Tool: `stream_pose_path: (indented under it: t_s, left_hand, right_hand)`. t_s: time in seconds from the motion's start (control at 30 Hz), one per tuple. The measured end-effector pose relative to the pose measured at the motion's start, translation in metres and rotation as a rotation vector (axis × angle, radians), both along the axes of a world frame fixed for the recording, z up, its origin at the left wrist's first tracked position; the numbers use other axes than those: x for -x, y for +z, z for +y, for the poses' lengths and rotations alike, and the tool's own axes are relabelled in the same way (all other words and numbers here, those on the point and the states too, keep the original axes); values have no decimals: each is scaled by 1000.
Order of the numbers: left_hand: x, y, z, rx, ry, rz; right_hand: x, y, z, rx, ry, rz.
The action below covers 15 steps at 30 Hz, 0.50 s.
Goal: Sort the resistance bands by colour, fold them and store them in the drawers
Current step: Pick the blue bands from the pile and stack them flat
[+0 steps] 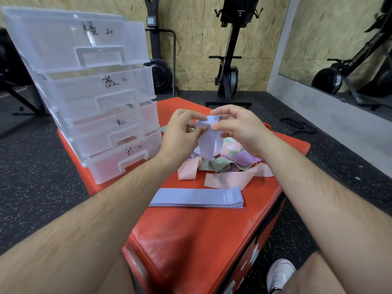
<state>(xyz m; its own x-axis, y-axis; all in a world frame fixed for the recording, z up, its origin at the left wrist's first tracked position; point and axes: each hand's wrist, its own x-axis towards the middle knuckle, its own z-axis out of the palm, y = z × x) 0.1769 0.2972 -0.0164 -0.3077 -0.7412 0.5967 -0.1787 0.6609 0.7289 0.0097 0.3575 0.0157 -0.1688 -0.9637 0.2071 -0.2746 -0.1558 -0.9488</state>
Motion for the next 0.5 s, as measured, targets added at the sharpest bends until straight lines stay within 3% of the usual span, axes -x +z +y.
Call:
stream_pose_path:
  t_s: [0.17,0.27,0.4,0.5]
  left_hand:
    - [-3,-1,-8,22,44,-23]
    - [-4,1,-12,-53,19,22]
    - [-5,8,-6,-314,-148,178]
    - [-10,5,-8,-307,-64,109]
  right_hand:
    - [-2,-11,1,90,-179,363]
    - [-4,-11,0,179,-207,335]
    - [-18,-10,1,197,-63,247]
    - [-28,-18,-6,106,29,261]
